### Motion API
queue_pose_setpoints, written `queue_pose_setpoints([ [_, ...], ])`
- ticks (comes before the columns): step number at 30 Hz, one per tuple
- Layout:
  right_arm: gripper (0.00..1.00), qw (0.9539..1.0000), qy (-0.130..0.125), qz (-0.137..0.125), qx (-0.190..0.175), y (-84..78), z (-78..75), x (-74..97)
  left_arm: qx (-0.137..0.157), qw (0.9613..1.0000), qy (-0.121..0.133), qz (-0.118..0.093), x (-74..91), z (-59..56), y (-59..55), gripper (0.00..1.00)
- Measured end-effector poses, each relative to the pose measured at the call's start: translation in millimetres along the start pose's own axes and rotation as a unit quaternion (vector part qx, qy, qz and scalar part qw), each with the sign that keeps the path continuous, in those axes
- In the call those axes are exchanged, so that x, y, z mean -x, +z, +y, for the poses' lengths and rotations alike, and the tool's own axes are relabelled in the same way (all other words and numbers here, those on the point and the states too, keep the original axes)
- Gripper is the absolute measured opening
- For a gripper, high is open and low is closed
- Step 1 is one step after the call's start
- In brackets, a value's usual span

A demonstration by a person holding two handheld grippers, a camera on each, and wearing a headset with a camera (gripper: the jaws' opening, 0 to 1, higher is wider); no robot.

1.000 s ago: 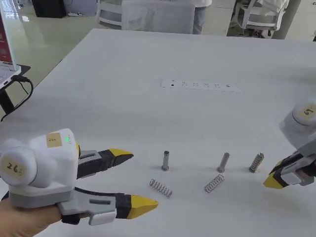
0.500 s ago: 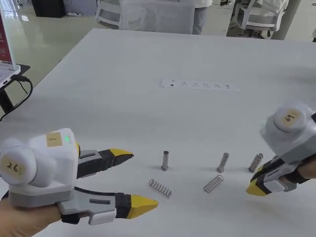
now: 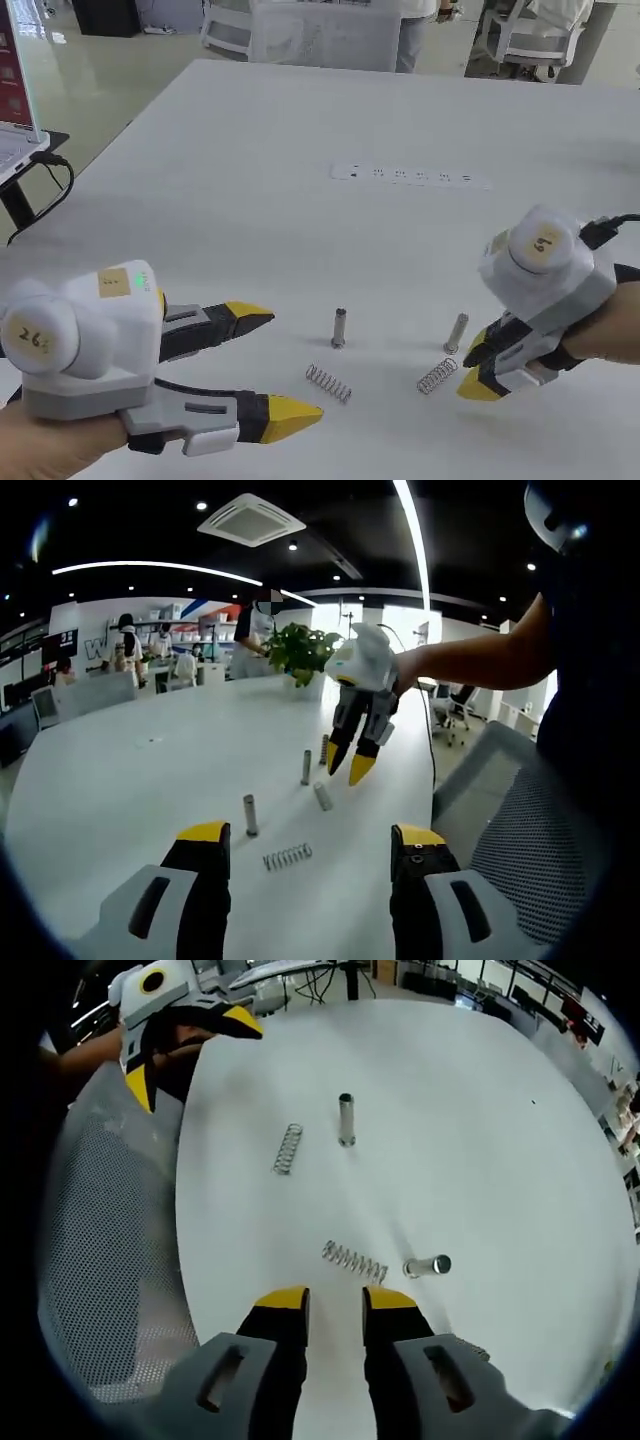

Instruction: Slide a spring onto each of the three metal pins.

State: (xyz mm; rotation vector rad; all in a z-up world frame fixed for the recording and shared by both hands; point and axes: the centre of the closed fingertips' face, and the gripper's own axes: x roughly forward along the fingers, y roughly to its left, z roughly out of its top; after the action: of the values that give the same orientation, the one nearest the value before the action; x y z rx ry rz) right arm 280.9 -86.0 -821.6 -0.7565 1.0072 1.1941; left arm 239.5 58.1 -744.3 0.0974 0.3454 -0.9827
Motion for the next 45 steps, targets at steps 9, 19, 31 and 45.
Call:
queue_pose_setpoints([
  [9,0.22,0.9976,0.015,0.018,0.065,10.0,-4.8,-7.8,0.001,1.0,0.003,-0.003,1.2,1.2,0.5,0.6],
  [19,0.2,0.9942,0.027,0.034,0.099,7.3,-8.9,-21.2,0.003,1.0,0.005,-0.004,1.7,1.4,1.0,0.6],
  [31,0.19,0.9922,0.015,0.054,0.112,-1.8,-15.0,-29.7,0.006,0.9999,0.006,-0.006,2.0,2.6,1.1,0.59],
  [45,0.15,0.9929,0.013,0.068,0.097,-14.9,-13.2,-29.8,0.006,1.0,0.005,-0.005,1.2,1.8,1.5,0.59],
])
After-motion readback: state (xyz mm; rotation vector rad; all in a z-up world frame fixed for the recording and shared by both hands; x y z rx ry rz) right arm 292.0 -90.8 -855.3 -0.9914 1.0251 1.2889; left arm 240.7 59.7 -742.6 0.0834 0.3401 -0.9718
